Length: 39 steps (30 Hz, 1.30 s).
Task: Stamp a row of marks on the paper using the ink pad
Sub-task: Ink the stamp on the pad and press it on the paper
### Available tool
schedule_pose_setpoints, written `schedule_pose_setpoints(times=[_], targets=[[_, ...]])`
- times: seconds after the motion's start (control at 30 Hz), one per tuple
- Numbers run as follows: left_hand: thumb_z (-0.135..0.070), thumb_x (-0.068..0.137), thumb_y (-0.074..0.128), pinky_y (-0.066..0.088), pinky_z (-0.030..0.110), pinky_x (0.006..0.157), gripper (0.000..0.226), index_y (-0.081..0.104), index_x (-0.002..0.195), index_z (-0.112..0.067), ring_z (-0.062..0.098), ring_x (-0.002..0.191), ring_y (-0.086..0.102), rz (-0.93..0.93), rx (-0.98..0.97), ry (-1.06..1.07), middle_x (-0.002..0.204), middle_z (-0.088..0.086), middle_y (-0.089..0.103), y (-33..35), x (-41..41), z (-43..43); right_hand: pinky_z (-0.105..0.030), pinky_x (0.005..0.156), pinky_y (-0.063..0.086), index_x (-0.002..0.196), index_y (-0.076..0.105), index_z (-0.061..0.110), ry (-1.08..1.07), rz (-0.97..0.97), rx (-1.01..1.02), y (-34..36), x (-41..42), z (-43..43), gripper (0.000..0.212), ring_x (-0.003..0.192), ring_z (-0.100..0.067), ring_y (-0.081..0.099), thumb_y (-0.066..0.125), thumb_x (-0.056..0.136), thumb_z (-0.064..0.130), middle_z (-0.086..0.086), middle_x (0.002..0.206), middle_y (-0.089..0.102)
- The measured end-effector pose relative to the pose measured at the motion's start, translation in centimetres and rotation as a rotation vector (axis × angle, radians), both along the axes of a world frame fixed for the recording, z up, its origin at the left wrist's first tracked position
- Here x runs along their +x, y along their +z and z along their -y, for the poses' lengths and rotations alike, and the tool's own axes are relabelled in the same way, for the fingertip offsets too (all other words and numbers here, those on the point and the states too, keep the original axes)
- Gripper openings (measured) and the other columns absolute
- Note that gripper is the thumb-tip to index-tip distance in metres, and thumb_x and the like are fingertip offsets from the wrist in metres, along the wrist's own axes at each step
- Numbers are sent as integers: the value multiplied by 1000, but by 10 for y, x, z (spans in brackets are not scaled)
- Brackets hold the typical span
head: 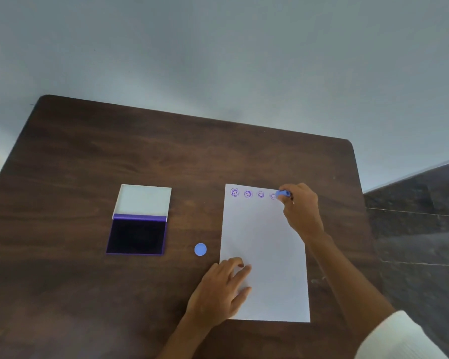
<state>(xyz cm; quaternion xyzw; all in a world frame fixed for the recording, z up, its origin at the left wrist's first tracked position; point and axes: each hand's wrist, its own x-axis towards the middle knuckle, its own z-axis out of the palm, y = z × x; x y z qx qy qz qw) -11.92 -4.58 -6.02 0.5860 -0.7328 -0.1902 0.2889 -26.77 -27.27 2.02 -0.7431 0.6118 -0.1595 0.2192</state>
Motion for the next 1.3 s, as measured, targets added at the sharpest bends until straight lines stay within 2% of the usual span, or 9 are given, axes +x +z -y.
schedule_pose_setpoints(times=[0.07,0.13,0.2,0.53,0.63,0.73,0.9,1.1,1.3], targets=[[-45,92,58,57,25,78,40,62,125,-24,8,96,61,0,6,5,124,-1,63,-2,-1,-1,-11,61,42,94,69,5,41,-34,25,-10,0,4,10,77,-19,54,62,88,1,-14,93,63],[-45,92,59,56,26,79,40,63,126,-24,7,98,59,0,13,10,124,-1,63,-3,-2,-1,-30,64,52,94,68,4,76,-47,22,-16,0,6,9,79,-22,57,62,88,2,-15,94,62],[-45,90,61,56,26,80,41,64,125,-23,8,98,59,-9,10,12,124,0,64,-2,-2,-2,-38,65,54,94,68,4,91,-46,7,-19,-1,6,9,78,-23,57,62,88,0,-14,93,61],[-44,89,63,58,29,78,42,63,125,-22,8,97,59,-2,-18,13,123,1,65,-3,-4,-2,-22,60,44,96,68,2,125,-46,-18,-23,2,9,12,75,-17,53,63,87,-2,-14,92,60],[-45,89,62,58,27,78,42,64,125,-22,8,94,60,-2,-20,17,123,0,65,-3,-5,-3,-24,62,43,96,68,2,143,-55,-34,-24,1,10,11,74,-17,52,64,86,-2,-15,92,61],[-45,89,63,57,26,79,42,66,124,-22,9,93,61,4,-25,13,122,1,65,-3,-5,-3,-30,60,50,95,67,2,171,-77,-50,-23,1,10,12,74,-20,55,65,85,-2,-14,91,61],[-45,89,64,57,26,78,42,66,124,-22,9,91,61,1,-23,18,122,0,66,-2,-4,-3,-26,57,47,94,67,2,207,-127,-67,-22,4,9,15,71,-16,53,69,81,-5,-12,88,60],[-44,88,66,57,25,76,41,67,123,-22,8,89,62,-15,-8,15,121,0,67,-2,-5,-3,-38,55,53,92,66,-2,232,-220,-107,-24,7,5,26,66,-28,57,65,72,-18,-14,84,58],[-45,89,63,52,25,78,42,63,125,-23,4,91,54,-42,-1,3,122,-4,61,-12,-8,-6,-34,51,50,91,67,0,208,-259,-183,-38,4,6,36,62,-26,55,65,62,-22,-11,78,59]])
